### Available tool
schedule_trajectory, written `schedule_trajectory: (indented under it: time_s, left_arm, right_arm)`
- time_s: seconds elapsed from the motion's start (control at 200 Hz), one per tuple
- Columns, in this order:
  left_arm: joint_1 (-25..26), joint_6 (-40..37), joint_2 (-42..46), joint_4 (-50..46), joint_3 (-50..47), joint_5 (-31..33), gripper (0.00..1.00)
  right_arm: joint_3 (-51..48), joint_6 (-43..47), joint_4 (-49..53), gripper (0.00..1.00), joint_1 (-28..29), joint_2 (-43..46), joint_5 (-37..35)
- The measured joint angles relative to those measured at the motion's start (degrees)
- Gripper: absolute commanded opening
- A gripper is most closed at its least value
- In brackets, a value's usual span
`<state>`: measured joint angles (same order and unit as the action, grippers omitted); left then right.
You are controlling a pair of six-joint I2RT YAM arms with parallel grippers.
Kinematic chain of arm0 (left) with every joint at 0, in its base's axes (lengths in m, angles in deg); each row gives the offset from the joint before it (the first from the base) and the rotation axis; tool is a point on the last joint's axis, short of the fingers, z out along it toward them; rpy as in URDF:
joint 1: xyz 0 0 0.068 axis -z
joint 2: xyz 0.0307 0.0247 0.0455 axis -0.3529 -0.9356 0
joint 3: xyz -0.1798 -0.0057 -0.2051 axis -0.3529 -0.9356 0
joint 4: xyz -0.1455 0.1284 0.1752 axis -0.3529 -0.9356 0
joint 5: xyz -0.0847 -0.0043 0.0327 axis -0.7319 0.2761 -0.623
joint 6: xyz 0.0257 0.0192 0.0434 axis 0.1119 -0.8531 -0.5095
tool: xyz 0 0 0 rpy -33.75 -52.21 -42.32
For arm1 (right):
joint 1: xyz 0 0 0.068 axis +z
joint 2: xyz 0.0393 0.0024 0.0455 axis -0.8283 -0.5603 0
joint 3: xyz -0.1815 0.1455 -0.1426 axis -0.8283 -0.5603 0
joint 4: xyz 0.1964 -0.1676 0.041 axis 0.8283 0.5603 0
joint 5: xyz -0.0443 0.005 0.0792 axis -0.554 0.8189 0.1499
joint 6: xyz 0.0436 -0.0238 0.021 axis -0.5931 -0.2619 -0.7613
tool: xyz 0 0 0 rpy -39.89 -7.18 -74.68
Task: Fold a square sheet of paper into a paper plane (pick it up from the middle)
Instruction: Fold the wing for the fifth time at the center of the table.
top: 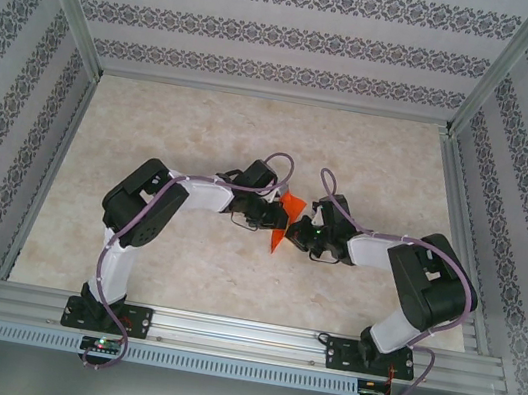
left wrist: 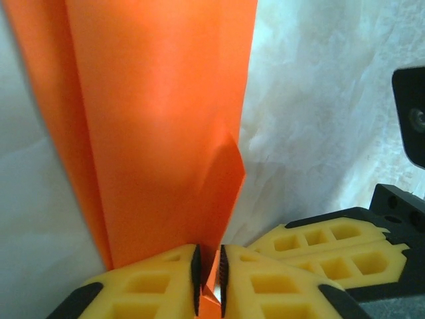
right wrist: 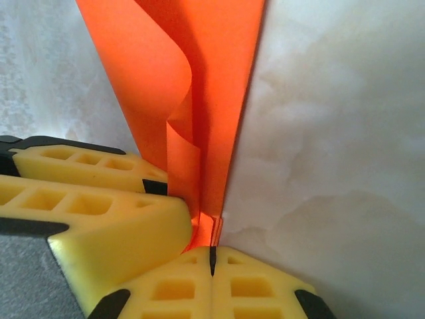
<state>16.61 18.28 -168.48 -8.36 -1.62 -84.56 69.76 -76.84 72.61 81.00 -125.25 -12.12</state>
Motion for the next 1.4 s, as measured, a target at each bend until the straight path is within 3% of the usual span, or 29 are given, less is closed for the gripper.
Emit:
schedule_trajectory:
  time_s: [0.315, 0.565, 0.934, 1.399]
  left_arm:
    - [-0.2, 0.8, 0.4, 1.4, -0.1, -1.6, 0.43]
    - [-0.1, -0.1, 1.2, 4.3, -1.8, -2.4, 0.45]
    - [-0.1, -1.9, 1.3, 5.6, -3.0, -3.4, 0.26]
    - [-0.2, -3.9, 1.3, 5.6, -3.1, -3.7, 0.17]
  right_arm:
    - [-1.3, 1.2, 1.4, 0.00, -2.5, 3.9, 1.2]
    - [-1.3, 1.8, 0.9, 0.00, -5.9, 3.9, 1.5]
    - [0.6, 3.5, 1.0, 0.01, -9.1, 3.9, 3.7]
    - [5.8, 5.8, 2.6, 0.20, -7.6, -2.5, 5.4]
